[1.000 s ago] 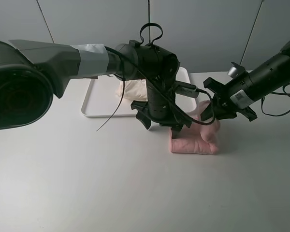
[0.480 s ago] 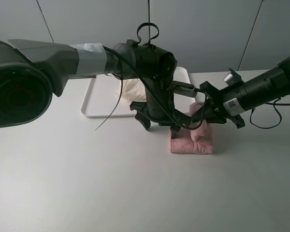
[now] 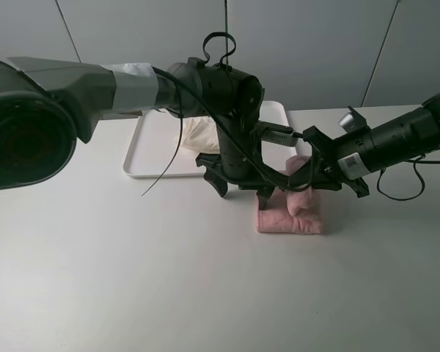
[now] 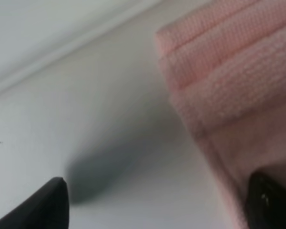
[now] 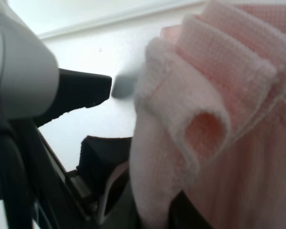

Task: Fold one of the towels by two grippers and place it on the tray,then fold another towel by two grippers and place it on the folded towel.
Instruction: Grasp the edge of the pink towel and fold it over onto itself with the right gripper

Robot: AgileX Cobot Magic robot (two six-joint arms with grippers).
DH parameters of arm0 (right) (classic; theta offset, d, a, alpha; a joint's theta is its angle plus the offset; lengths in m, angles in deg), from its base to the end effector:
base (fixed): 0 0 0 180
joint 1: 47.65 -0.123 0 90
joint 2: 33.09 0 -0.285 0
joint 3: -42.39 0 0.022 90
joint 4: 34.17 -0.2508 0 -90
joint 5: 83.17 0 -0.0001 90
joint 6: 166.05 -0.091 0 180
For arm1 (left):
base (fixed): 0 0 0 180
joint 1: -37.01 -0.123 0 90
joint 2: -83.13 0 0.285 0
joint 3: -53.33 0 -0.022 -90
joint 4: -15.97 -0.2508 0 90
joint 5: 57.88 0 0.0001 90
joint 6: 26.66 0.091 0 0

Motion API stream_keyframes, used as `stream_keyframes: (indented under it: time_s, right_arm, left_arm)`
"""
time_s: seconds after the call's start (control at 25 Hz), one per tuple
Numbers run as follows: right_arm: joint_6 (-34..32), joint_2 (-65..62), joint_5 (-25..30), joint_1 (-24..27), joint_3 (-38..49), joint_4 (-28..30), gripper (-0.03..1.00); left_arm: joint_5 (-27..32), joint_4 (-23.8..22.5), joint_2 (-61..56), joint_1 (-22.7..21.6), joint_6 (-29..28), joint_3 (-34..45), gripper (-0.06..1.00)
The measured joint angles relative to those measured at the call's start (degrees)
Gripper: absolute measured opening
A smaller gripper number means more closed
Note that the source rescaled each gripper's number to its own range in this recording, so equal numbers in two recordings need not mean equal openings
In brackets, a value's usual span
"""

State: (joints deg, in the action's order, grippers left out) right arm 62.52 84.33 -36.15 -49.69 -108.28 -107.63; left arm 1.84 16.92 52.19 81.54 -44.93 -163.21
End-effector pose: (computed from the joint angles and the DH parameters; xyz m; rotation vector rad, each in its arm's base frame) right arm 0.3028 0.0747 0.1161 0.2212 2.7623 1.1840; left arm 0.3532 -0.3493 0.1036 0.6776 2.9544 -0.1264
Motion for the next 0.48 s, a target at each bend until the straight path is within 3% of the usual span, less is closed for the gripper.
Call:
stream_keyframes:
  time_s: [0.48]
  right_arm:
    - [0.2,0.0,-0.4,-0.1,0.0,-0.5,0.05]
  left_arm:
    - [-0.2,-0.4,-9.5,-4.0,2.1,0.0,0.96]
